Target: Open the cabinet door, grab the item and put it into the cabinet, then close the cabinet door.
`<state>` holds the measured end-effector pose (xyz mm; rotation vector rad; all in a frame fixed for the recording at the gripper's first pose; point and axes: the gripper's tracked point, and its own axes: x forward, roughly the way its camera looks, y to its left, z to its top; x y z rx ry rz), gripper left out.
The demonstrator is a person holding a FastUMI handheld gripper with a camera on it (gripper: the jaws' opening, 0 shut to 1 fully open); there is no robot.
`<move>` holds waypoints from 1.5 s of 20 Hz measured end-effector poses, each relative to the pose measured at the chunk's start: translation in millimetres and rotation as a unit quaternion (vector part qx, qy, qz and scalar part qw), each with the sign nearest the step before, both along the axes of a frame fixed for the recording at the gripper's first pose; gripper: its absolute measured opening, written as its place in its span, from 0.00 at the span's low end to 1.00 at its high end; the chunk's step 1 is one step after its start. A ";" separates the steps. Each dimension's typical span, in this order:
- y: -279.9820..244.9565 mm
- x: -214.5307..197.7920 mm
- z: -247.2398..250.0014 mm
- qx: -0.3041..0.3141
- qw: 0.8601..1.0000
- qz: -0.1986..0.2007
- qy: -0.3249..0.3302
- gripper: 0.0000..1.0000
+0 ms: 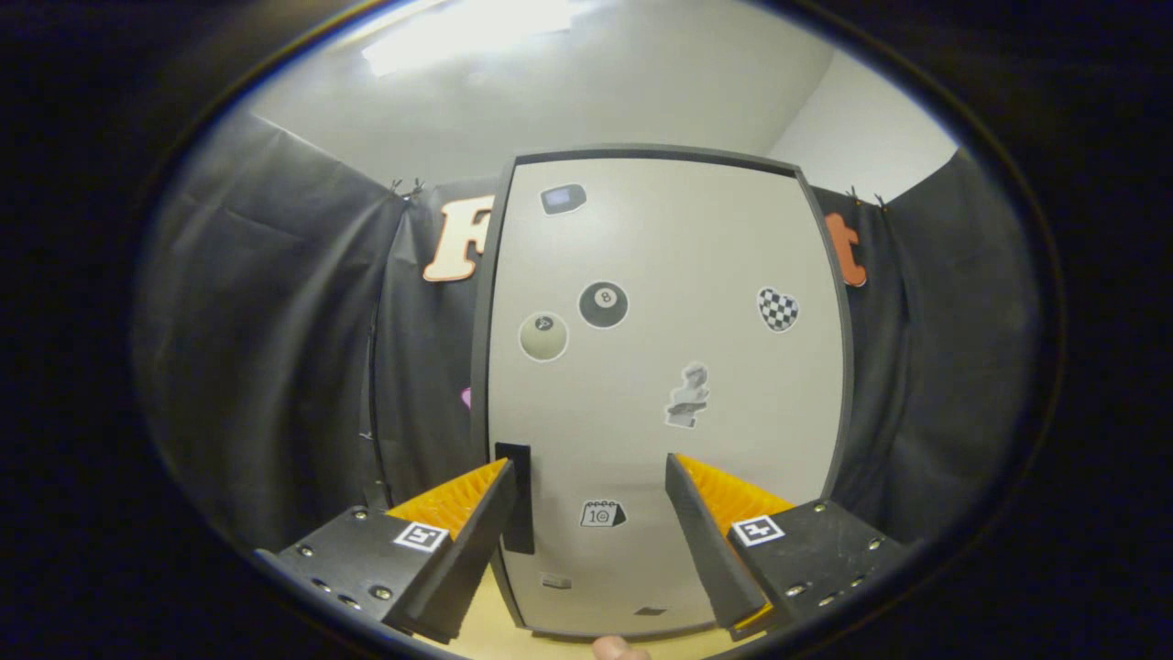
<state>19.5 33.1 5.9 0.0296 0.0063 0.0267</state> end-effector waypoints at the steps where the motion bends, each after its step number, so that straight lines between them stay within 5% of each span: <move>1: 0.4 2.2 0.2 0.002 1.000 0.000 0.001 0.97; 12: 40.9 25.8 -1.9 -0.017 1.000 0.025 -0.001 0.96; 20: 59.1 65.3 -51.4 -0.038 0.997 0.010 0.065 0.96; 30: 60.1 85.5 -69.9 -0.075 0.995 -0.017 0.070 0.67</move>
